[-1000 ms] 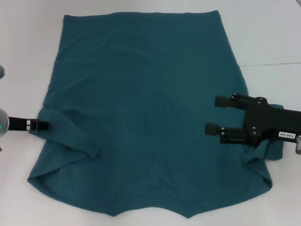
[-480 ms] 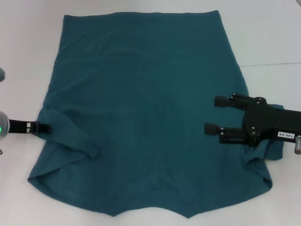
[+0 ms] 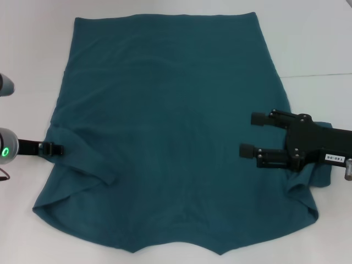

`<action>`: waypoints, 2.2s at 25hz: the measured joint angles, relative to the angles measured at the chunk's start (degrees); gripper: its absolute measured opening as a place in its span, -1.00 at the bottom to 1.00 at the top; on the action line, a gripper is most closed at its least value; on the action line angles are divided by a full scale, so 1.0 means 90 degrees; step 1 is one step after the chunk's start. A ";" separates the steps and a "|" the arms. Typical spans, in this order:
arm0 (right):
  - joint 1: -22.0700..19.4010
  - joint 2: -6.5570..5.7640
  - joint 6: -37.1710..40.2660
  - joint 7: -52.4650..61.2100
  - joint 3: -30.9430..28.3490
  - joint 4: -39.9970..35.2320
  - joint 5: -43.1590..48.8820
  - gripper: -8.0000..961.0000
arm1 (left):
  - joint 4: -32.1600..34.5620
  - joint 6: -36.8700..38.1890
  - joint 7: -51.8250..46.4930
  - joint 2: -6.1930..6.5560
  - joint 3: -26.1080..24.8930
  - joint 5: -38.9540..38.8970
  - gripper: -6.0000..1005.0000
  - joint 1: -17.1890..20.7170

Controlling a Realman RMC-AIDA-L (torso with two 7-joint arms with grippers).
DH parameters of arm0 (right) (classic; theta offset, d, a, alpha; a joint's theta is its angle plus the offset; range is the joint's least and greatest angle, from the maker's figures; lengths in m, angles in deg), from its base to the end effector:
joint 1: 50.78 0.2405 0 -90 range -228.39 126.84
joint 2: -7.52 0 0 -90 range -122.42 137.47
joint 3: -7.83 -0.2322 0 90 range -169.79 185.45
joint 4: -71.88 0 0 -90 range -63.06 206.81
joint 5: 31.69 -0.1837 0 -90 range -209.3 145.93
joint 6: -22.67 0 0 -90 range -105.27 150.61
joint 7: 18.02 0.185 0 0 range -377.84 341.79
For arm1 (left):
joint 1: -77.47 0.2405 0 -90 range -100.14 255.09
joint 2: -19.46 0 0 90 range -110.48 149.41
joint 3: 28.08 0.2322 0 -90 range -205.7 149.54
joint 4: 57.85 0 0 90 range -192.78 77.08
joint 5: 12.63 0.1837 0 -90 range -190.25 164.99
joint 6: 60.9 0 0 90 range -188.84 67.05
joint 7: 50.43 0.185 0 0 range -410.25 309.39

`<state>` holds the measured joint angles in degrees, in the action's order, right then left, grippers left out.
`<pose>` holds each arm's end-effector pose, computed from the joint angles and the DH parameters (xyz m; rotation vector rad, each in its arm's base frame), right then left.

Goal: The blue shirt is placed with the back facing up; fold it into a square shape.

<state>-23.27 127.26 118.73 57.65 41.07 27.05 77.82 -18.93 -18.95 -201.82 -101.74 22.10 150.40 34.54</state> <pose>0.2013 0.3130 0.0159 -2.6026 0.4430 0.8543 -0.2915 0.4179 -0.0113 -1.8924 -1.2783 0.0970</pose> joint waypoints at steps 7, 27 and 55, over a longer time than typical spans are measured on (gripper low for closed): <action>0.0000 -0.0004 -0.0016 0.0000 -0.0003 0.0010 0.0000 0.91 | -0.0057 0.0012 0.0057 -0.0012 0.0001 -0.0010 0.45 -0.0058; -0.0033 0.0006 -0.0030 0.0000 -0.0003 0.0010 -0.0081 0.91 | 0.1030 0.1102 0.0083 -0.0079 0.0000 -0.0224 -0.92 -0.0075; -0.0108 -0.0013 -0.0030 -0.0163 -0.0003 0.0175 -0.0161 0.91 | 0.0256 -0.0027 -0.0279 -0.0192 -0.0069 -0.0581 -0.47 -0.0919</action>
<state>-24.24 127.14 118.46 56.18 41.05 28.63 76.38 -16.63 -19.19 -204.33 -103.46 21.48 145.16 26.27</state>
